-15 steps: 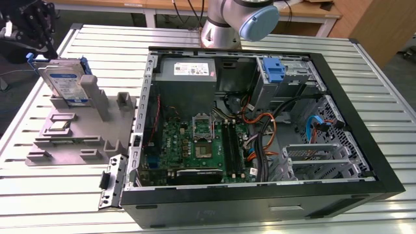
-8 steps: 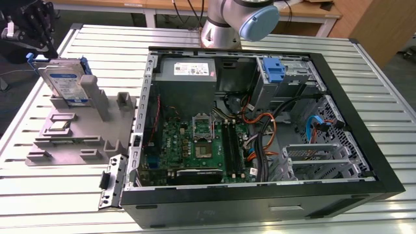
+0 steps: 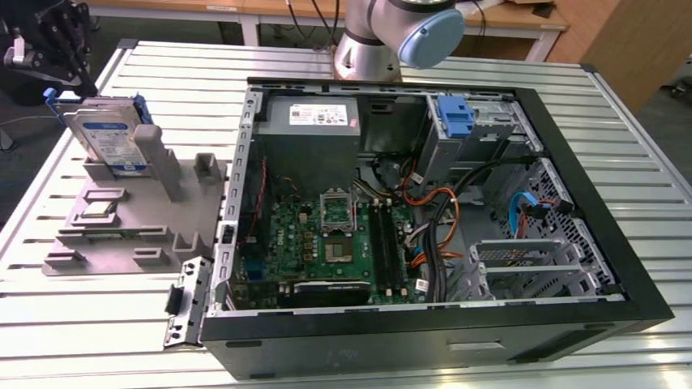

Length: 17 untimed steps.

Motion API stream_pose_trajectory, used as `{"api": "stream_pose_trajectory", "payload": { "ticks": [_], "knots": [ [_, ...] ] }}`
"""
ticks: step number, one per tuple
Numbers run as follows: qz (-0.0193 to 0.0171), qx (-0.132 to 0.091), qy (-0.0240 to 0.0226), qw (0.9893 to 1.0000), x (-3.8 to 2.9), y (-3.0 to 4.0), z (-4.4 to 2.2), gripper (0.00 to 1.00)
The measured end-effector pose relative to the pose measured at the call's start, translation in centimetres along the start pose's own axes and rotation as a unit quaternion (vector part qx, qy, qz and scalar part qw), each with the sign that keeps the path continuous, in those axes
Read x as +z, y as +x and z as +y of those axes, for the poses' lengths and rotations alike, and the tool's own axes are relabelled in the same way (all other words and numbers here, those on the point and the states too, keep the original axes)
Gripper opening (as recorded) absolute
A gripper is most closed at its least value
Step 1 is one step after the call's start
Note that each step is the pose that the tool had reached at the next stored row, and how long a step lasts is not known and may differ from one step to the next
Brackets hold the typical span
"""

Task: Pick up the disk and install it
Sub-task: 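Pick up the disk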

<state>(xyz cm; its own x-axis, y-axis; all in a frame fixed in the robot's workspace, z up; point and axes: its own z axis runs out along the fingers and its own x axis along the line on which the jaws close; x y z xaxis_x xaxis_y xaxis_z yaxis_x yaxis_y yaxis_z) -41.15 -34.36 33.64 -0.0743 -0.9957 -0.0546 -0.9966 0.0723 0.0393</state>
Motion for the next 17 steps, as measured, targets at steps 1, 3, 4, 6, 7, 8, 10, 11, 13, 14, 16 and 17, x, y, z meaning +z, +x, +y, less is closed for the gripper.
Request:
{"api": "stream_pose_trajectory", "payload": {
  "ticks": [1, 3, 4, 6, 7, 8, 10, 11, 13, 14, 16, 17],
  "knots": [
    [0.0, 0.0, 0.0, 1.0, 0.04, 0.0, 0.0, 0.1],
    [0.0, 0.0, 0.0, 1.0, 0.04, 0.0, 0.0, 0.1],
    [0.0, 0.0, 0.0, 1.0, 0.05, 0.0, 0.0, 0.1],
    [0.0, 0.0, 0.0, 1.0, 0.05, 0.0, 0.0, 0.1],
    [0.0, 0.0, 0.0, 1.0, 0.05, 0.0, 0.0, 0.1],
    [0.0, 0.0, 0.0, 1.0, 0.05, 0.0, 0.0, 0.1],
    [-0.0001, 0.0, 0.0002, 1.0, 0.08, 0.0, -0.04, 0.1],
    [0.0, 0.0, 0.0001, 1.0, 0.06, 0.0, -0.1, 0.1],
    [0.0, 0.0, 0.0, 1.0, 0.05, -0.01, -0.29, 0.1],
    [0.0, 0.0, 0.0, 1.0, 0.04, -0.03, -0.4, 0.1],
    [0.0, 0.0, 0.0, 1.0, 0.04, -0.03, -0.46, 0.1],
    [0.0, 0.0, 0.0, 1.0, 0.04, -0.03, -0.46, 0.1]
  ]
}}
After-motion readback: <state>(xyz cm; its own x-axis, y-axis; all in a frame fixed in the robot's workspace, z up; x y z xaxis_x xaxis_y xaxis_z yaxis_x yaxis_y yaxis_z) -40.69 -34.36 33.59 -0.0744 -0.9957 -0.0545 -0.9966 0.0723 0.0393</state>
